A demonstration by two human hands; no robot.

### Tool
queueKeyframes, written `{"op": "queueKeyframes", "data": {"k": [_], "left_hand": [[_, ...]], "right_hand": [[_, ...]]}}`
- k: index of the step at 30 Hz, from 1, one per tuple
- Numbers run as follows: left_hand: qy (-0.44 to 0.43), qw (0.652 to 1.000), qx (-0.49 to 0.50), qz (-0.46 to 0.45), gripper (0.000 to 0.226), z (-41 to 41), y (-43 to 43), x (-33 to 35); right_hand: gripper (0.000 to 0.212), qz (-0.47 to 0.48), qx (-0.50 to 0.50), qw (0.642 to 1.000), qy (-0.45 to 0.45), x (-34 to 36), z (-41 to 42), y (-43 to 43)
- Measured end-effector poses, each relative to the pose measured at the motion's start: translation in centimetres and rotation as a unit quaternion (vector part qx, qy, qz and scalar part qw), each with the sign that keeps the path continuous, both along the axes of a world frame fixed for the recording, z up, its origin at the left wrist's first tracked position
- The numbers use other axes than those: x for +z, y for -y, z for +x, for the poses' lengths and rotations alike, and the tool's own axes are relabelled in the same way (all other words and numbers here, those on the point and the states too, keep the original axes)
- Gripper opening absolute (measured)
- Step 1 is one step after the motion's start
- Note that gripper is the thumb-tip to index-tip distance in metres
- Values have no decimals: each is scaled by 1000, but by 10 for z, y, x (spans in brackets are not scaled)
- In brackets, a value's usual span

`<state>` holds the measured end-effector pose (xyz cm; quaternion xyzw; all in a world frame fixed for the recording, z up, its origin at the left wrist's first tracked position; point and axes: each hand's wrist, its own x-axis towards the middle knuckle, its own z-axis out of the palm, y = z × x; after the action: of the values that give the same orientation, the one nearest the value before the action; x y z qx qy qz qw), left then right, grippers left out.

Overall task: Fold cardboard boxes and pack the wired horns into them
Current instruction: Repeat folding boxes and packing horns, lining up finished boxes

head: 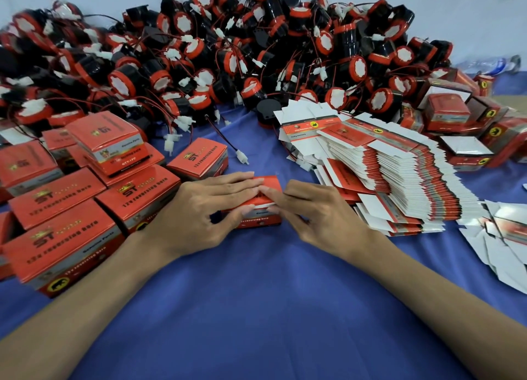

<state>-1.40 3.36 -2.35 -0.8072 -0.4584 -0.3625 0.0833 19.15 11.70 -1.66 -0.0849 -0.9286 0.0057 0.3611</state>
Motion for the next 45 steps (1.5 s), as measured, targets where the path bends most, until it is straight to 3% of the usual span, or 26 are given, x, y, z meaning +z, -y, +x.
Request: {"op": "queueKeyframes", "data": {"k": [10, 17, 25, 28, 30, 32, 35, 37, 39, 45], "left_hand": [[-54, 998, 21, -3, 45, 4, -2, 1], [-47, 999, 25, 2, 37, 3, -4, -2], [-45, 997, 56, 25, 32, 10, -1, 0], [-92, 985, 123, 80, 28, 15, 0, 2], [-125, 971, 169, 116, 25, 20, 1, 2], [-148, 957, 211, 135, 24, 23, 2, 3], [-163, 942, 265, 124, 24, 19, 2, 3], [-165, 934, 303, 96, 24, 12, 0, 2], [-160, 929, 324, 78, 24, 7, -3, 1], [-150, 927, 334, 81, 24, 2, -12, 0]], "right_hand": [[33, 20, -1, 999, 38, 0, 4, 2], [14, -18, 7, 1000, -22, -1, 5, -5], [19, -95, -3, 995, -6, 6, 3, -5], [21, -37, -115, 993, -11, 12, 5, -15], [26, 27, -243, 970, -16, 19, 5, -29], [43, 45, -385, 921, 42, 28, 5, -47], [66, -48, -510, 842, 166, 31, 7, -69], [64, -90, -529, 818, 207, 22, 8, -74], [53, -54, -533, 815, 219, 14, 10, -74], [11, 86, -491, 855, 143, 14, 5, -60]]}}
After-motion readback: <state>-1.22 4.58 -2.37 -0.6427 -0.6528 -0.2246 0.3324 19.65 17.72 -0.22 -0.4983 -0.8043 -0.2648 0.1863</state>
